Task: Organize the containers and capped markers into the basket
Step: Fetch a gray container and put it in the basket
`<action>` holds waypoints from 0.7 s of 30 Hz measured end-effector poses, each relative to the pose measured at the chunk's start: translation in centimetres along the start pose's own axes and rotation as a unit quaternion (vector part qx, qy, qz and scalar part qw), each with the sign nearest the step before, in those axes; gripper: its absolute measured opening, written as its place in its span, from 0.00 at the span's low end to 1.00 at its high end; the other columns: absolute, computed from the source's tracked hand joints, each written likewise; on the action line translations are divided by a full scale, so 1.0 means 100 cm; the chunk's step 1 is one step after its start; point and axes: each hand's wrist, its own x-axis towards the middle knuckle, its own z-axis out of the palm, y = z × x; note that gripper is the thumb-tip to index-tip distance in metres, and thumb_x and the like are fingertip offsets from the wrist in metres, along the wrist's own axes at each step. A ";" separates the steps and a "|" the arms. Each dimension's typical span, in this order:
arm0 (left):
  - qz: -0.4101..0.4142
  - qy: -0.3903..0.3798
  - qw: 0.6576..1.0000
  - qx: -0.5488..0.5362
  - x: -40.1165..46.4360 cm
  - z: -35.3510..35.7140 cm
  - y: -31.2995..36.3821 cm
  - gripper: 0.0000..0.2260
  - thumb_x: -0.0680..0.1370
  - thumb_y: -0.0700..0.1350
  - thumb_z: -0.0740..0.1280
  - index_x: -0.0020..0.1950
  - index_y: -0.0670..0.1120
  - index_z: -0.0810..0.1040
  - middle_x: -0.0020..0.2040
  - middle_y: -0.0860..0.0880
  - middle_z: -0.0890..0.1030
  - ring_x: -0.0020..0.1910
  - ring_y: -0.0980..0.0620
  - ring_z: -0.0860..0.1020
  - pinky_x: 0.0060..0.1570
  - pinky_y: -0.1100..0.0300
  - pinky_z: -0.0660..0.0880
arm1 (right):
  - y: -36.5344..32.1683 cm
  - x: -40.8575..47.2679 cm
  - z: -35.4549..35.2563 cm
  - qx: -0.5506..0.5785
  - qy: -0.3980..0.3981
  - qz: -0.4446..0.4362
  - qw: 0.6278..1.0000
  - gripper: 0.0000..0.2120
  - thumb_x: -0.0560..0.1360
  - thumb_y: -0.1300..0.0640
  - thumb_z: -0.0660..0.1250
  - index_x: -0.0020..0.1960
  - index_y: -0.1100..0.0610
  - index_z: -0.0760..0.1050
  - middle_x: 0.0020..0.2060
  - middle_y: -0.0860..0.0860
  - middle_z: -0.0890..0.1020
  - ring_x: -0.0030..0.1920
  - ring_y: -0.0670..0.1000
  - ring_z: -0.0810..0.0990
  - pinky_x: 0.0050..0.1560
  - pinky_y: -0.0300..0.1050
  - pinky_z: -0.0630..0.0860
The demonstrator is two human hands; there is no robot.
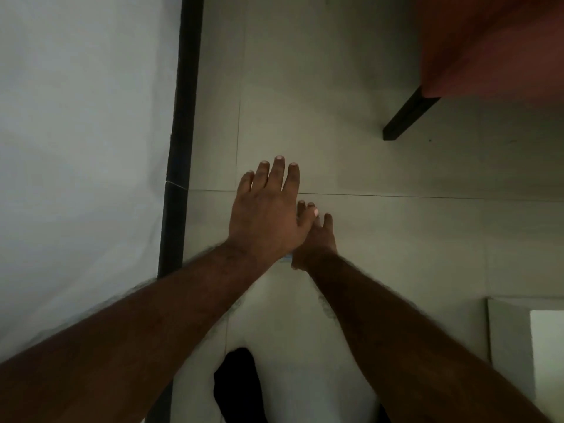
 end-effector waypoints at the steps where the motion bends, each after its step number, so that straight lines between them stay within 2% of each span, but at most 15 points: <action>1: 0.000 0.000 1.000 -0.001 0.003 0.003 0.001 0.36 0.79 0.67 0.52 0.80 0.47 0.50 0.81 0.43 0.52 0.79 0.41 0.53 0.76 0.45 0.52 | 0.000 0.004 0.003 0.002 0.013 -0.004 1.000 0.55 0.71 0.44 0.74 0.80 0.54 0.37 0.80 0.58 0.42 0.79 0.62 0.40 0.76 0.67 0.44; 4: -0.005 -0.014 1.000 -0.006 0.007 0.008 -0.002 0.37 0.79 0.67 0.52 0.80 0.47 0.48 0.81 0.43 0.51 0.79 0.41 0.52 0.76 0.45 0.51 | -0.004 0.010 0.008 0.019 0.036 -0.008 0.999 0.52 0.71 0.42 0.72 0.80 0.54 0.43 0.79 0.59 0.52 0.78 0.64 0.49 0.74 0.68 0.52; 7: -0.008 -0.020 1.000 -0.003 0.002 0.004 -0.003 0.37 0.79 0.67 0.51 0.80 0.47 0.48 0.81 0.43 0.51 0.79 0.41 0.52 0.76 0.45 0.51 | -0.002 0.003 0.006 0.037 0.036 0.013 0.999 0.57 0.63 0.36 0.73 0.79 0.56 0.45 0.73 0.60 0.61 0.71 0.64 0.61 0.68 0.66 0.62; 9: -0.008 -0.027 1.000 -0.003 -0.004 -0.003 -0.002 0.37 0.79 0.67 0.51 0.80 0.47 0.48 0.81 0.43 0.51 0.79 0.41 0.52 0.76 0.45 0.51 | 0.000 -0.006 0.001 0.045 0.049 0.022 0.998 0.59 0.61 0.33 0.71 0.79 0.57 0.44 0.70 0.60 0.64 0.67 0.63 0.64 0.65 0.64 0.64; 12: -0.015 -0.036 0.999 -0.011 -0.011 -0.024 -0.003 0.36 0.79 0.67 0.50 0.80 0.47 0.49 0.81 0.42 0.52 0.79 0.41 0.53 0.76 0.46 0.52 | 0.008 -0.027 -0.024 0.090 0.086 0.047 0.991 0.60 0.60 0.31 0.69 0.79 0.56 0.44 0.69 0.59 0.65 0.67 0.62 0.67 0.65 0.65 0.65; 17: -0.017 -0.044 0.998 -0.040 -0.027 -0.118 0.009 0.36 0.80 0.67 0.49 0.81 0.47 0.48 0.81 0.43 0.51 0.79 0.43 0.52 0.76 0.47 0.51 | 0.034 -0.103 -0.125 0.221 0.143 0.094 0.960 0.62 0.59 0.28 0.70 0.79 0.53 0.42 0.70 0.57 0.65 0.68 0.60 0.68 0.61 0.59 0.74; 21: 0.016 -0.012 0.995 -0.100 -0.041 -0.231 0.033 0.36 0.79 0.67 0.50 0.80 0.48 0.52 0.81 0.44 0.54 0.79 0.44 0.55 0.76 0.48 0.54 | 0.069 -0.198 -0.225 0.250 0.232 0.081 0.937 0.61 0.60 0.28 0.70 0.80 0.56 0.48 0.66 0.57 0.70 0.64 0.59 0.72 0.57 0.55 0.75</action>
